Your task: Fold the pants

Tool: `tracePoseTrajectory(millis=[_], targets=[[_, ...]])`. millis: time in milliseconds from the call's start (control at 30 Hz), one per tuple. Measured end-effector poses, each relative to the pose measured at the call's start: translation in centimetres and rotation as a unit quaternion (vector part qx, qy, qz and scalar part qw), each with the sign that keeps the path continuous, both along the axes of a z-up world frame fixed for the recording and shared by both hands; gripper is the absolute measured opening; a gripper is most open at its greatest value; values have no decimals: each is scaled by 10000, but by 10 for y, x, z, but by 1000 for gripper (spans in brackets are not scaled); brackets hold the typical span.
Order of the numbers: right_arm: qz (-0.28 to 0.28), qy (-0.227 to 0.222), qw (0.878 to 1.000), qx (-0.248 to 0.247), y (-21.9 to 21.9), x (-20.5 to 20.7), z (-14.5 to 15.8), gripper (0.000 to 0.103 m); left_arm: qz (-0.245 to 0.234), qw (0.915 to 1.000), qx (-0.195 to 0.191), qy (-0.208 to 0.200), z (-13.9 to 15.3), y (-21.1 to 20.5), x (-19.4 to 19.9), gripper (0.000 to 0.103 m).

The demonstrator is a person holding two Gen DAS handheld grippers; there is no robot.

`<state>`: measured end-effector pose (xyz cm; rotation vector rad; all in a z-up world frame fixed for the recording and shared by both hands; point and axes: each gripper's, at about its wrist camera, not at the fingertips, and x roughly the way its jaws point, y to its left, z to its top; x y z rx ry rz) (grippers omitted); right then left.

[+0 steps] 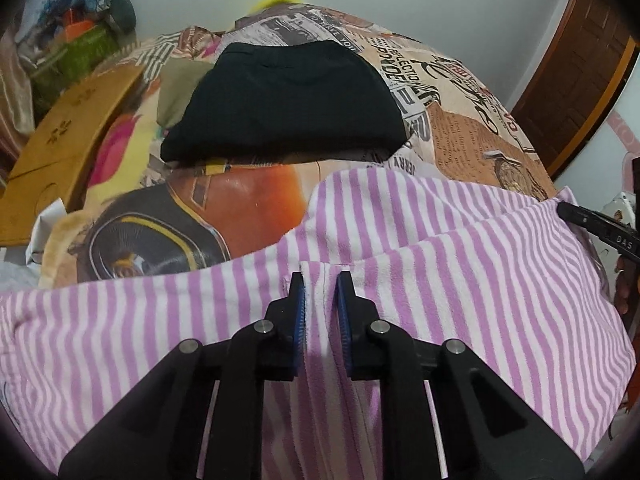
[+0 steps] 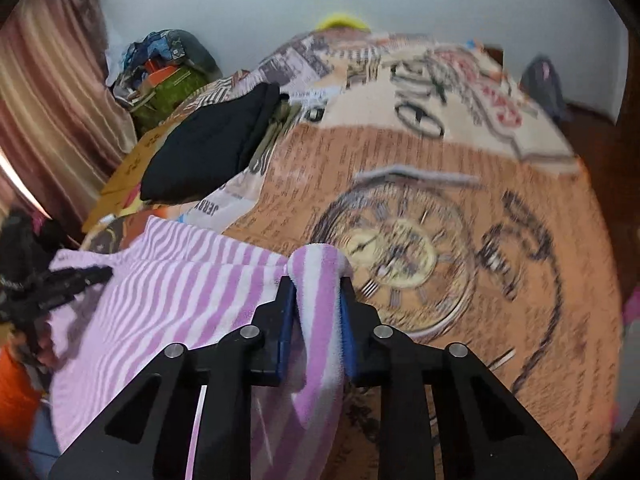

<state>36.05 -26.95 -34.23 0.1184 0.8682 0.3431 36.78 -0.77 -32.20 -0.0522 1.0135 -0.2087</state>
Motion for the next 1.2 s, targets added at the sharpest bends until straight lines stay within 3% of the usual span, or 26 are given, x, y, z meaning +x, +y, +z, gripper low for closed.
tracePoseTrajectory(millis=[133, 233, 300, 433, 600, 800, 933, 1100, 1200], targets=[[-166, 55, 9992, -358, 3, 6, 0, 22, 140, 9998, 103, 81, 0, 5, 1, 19], [-500, -204, 9950, -835, 0, -5, 15, 28, 292, 9993, 180, -152, 17, 20, -9, 19], [-436, -314, 9953, -809, -4, -15, 25, 31, 358, 9991, 94, -228, 31, 35, -19, 20], [-416, -541, 9949, -742, -7, -43, 51, 38, 522, 9979, -29, -391, 57, 70, -53, 31], [-261, -855, 9934, -721, 7, -83, 70, 44, 678, 9966, -120, -462, 68, 98, -109, 40], [27, -948, 9928, -728, 34, -121, 65, 45, 1005, 9940, -356, -262, 54, 125, -172, 52], [129, -868, 9938, -684, 48, -142, 53, 46, 1231, 9901, -671, -56, 37, 134, -199, 72], [248, -795, 9927, -872, 65, -162, 35, 47, 1269, 9841, -1222, 211, 13, 133, -213, 74], [245, -701, 9927, -951, 70, -165, 24, 47, 1407, 9756, -1630, 441, -4, 133, -210, 74]])
